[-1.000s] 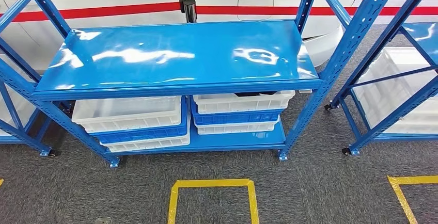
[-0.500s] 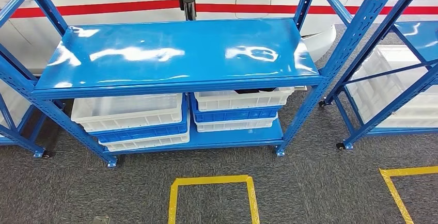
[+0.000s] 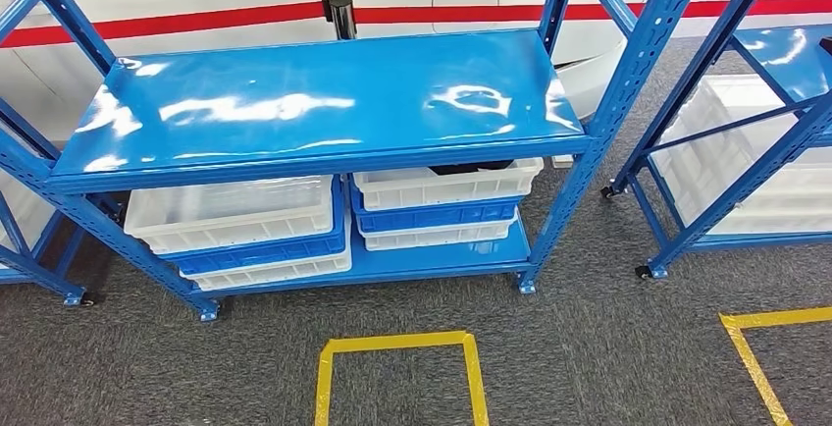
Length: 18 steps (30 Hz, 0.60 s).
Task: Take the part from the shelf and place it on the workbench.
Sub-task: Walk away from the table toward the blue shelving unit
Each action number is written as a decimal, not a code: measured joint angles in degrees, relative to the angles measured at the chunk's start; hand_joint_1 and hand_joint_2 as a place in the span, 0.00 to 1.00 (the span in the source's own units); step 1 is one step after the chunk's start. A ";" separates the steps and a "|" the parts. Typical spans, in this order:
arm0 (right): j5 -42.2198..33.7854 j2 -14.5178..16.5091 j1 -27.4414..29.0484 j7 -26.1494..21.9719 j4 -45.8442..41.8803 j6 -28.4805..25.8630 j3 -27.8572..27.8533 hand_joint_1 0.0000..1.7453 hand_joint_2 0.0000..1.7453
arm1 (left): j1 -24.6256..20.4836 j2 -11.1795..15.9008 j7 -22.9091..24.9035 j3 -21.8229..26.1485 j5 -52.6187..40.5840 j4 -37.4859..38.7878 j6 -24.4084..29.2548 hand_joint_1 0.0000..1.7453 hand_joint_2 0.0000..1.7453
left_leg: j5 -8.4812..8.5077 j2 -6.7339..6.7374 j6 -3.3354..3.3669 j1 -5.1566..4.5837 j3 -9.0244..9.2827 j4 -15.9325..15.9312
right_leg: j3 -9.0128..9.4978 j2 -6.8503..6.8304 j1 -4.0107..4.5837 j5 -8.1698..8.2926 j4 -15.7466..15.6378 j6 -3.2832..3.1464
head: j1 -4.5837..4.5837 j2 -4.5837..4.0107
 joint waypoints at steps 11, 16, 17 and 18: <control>-8.05 -0.81 3.45 1.90 -3.30 3.64 2.67 0.00 0.00 | 5.02 1.43 8.59 -13.40 14.40 -3.28 -4.05 0.00 0.00 | -0.10 -0.02 -1.79 0.29 -0.11 -0.16 | -0.48 -0.01 0.35 -0.14 0.03 -0.23 | 0.02 0.00; -11.60 -1.15 5.03 2.69 -4.96 5.27 4.00 0.00 0.00 | 7.16 2.12 12.38 -19.60 20.77 -4.85 -5.85 0.00 0.00 | -0.21 -0.04 -2.04 0.17 -0.14 -0.15 | -0.75 -0.01 0.30 -0.16 0.03 -0.23 | 0.02 0.00; -12.33 -1.20 5.35 2.88 -5.30 5.58 4.28 0.00 0.00 | 7.62 2.27 13.16 -20.86 22.08 -5.17 -6.21 0.00 0.00 | -0.21 -0.04 -2.04 0.11 -0.15 -0.14 | -0.76 -0.01 0.26 -0.16 0.03 -0.23 | 0.02 0.00; -13.06 -1.26 5.69 3.06 -5.65 5.93 4.56 0.00 0.00 | 8.08 2.41 13.93 -22.12 23.38 -5.50 -6.57 0.00 0.00 | -0.21 -0.04 -2.03 0.07 -0.16 -0.13 | -0.77 -0.01 0.22 -0.16 0.03 -0.22 | 0.02 0.00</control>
